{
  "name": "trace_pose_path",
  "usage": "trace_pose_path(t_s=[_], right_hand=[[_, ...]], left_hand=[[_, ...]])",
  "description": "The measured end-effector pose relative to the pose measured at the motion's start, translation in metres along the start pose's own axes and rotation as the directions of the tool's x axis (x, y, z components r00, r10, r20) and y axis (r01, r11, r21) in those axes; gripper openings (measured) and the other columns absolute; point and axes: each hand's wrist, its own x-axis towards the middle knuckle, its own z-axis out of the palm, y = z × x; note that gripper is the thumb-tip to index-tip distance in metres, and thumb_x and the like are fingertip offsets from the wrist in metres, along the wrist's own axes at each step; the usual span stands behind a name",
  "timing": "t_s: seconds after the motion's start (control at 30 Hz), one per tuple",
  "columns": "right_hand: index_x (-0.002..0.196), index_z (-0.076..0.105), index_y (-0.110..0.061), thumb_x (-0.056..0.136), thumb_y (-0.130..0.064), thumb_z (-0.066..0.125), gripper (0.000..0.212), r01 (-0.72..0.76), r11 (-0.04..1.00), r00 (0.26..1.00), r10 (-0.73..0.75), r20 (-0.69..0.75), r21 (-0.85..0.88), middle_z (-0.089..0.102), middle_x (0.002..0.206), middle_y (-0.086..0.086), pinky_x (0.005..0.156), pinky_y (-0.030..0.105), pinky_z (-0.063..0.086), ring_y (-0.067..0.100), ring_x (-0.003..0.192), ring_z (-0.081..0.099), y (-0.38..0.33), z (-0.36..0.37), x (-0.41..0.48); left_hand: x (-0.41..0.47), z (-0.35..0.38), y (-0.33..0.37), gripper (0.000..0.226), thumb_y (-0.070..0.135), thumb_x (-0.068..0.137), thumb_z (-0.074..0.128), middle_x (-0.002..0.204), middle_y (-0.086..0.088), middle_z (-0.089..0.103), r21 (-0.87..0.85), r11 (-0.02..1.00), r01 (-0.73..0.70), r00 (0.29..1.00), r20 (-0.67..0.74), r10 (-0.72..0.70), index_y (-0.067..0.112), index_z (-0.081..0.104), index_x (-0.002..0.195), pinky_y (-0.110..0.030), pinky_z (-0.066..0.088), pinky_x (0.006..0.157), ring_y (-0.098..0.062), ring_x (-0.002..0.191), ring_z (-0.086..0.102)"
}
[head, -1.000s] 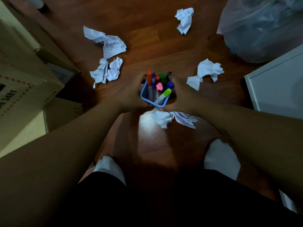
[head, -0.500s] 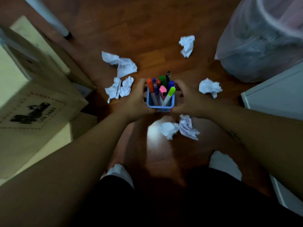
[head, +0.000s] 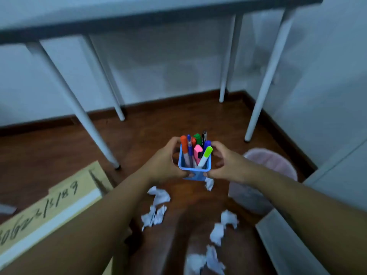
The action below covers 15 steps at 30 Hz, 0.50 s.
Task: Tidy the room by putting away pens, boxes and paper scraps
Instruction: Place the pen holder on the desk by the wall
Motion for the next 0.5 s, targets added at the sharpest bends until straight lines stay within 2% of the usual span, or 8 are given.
trace_pose_path(t_s=[0.07, 0.17, 0.2, 0.23, 0.3, 0.37, 0.43, 0.5], right_hand=[[0.13, 0.038, -0.04, 0.075, -0.017, 0.082, 0.074, 0.039, 0.999, 0.999, -0.039, -0.024, -0.005, 0.052, 0.131, -0.017, 0.09, 0.022, 0.048, -0.004, 0.127, 0.042, -0.04, -0.036, -0.004], [0.136, 0.037, -0.034, 0.078, -0.015, 0.079, 0.074, 0.051, 0.999, 0.997, -0.051, -0.05, -0.009, 0.051, 0.128, -0.019, 0.08, 0.01, 0.047, -0.008, 0.12, 0.046, -0.085, -0.073, -0.006], [0.135, 0.037, -0.031, 0.078, -0.014, 0.079, 0.073, 0.068, 0.997, 0.995, -0.07, -0.074, -0.028, 0.052, 0.128, -0.018, 0.082, 0.009, 0.048, -0.007, 0.12, 0.048, -0.103, -0.09, -0.004], [0.136, 0.038, -0.031, 0.076, -0.017, 0.081, 0.075, 0.065, 0.997, 0.994, -0.068, -0.083, -0.037, 0.054, 0.13, -0.016, 0.088, 0.013, 0.049, -0.002, 0.124, 0.049, -0.115, -0.098, -0.004], [0.137, 0.037, -0.035, 0.065, -0.035, 0.084, 0.087, 0.076, 0.995, 0.989, -0.083, -0.124, -0.057, 0.056, 0.135, -0.011, 0.101, 0.033, 0.049, 0.012, 0.128, 0.052, -0.145, -0.127, -0.001], [0.14, 0.033, -0.039, 0.057, -0.045, 0.083, 0.098, 0.076, 0.996, 0.986, -0.082, -0.147, -0.045, 0.055, 0.139, -0.009, 0.104, 0.044, 0.047, 0.017, 0.126, 0.053, -0.165, -0.15, 0.003], [0.14, 0.033, -0.041, 0.062, -0.041, 0.083, 0.093, 0.086, 0.996, 0.983, -0.091, -0.162, -0.038, 0.053, 0.141, -0.008, 0.106, 0.046, 0.045, 0.018, 0.127, 0.052, -0.188, -0.169, 0.004], [0.132, 0.039, -0.041, 0.075, -0.03, 0.08, 0.072, 0.122, 0.992, 0.976, -0.122, -0.181, -0.012, 0.049, 0.141, -0.011, 0.103, 0.042, 0.047, 0.018, 0.129, 0.049, -0.207, -0.188, 0.008]], left_hand=[[0.016, -0.027, 0.046, 0.079, 0.023, 0.06, 0.089, 0.122, 0.013, 0.063, 0.028, 0.997, -0.075, 0.997, -0.031, 0.076, 0.032, 0.046, 0.126, -0.03, 0.055, 0.088, -0.004, 0.115, 0.06], [0.032, -0.056, 0.098, 0.08, 0.021, 0.062, 0.089, 0.125, 0.017, 0.059, 0.053, 0.992, -0.117, 0.991, -0.059, 0.12, 0.031, 0.047, 0.129, -0.022, 0.052, 0.089, -0.002, 0.12, 0.055], [0.04, -0.069, 0.116, 0.081, 0.023, 0.062, 0.09, 0.125, 0.017, 0.058, 0.067, 0.988, -0.138, 0.986, -0.081, 0.143, 0.033, 0.047, 0.13, -0.024, 0.052, 0.092, -0.003, 0.119, 0.055], [0.043, -0.075, 0.128, 0.081, 0.026, 0.062, 0.089, 0.125, 0.016, 0.059, 0.07, 0.988, -0.138, 0.986, -0.086, 0.144, 0.034, 0.047, 0.131, -0.028, 0.054, 0.093, -0.006, 0.116, 0.057], [0.06, -0.096, 0.161, 0.077, 0.027, 0.064, 0.089, 0.123, 0.013, 0.061, 0.061, 0.983, -0.172, 0.979, -0.103, 0.178, 0.036, 0.049, 0.129, -0.034, 0.057, 0.089, -0.01, 0.107, 0.063], [0.074, -0.111, 0.185, 0.072, 0.023, 0.066, 0.089, 0.126, 0.011, 0.059, 0.032, 0.98, -0.198, 0.973, -0.11, 0.2, 0.037, 0.05, 0.125, -0.031, 0.059, 0.079, -0.013, 0.095, 0.068], [0.089, -0.124, 0.205, 0.07, 0.021, 0.067, 0.089, 0.128, 0.01, 0.057, 0.037, 0.973, -0.227, 0.966, -0.121, 0.229, 0.041, 0.05, 0.121, -0.029, 0.059, 0.074, -0.014, 0.087, 0.069], [0.105, -0.137, 0.222, 0.071, 0.025, 0.066, 0.089, 0.128, 0.009, 0.058, 0.017, 0.968, -0.251, 0.959, -0.131, 0.251, 0.04, 0.051, 0.123, -0.035, 0.06, 0.08, -0.016, 0.093, 0.07]])
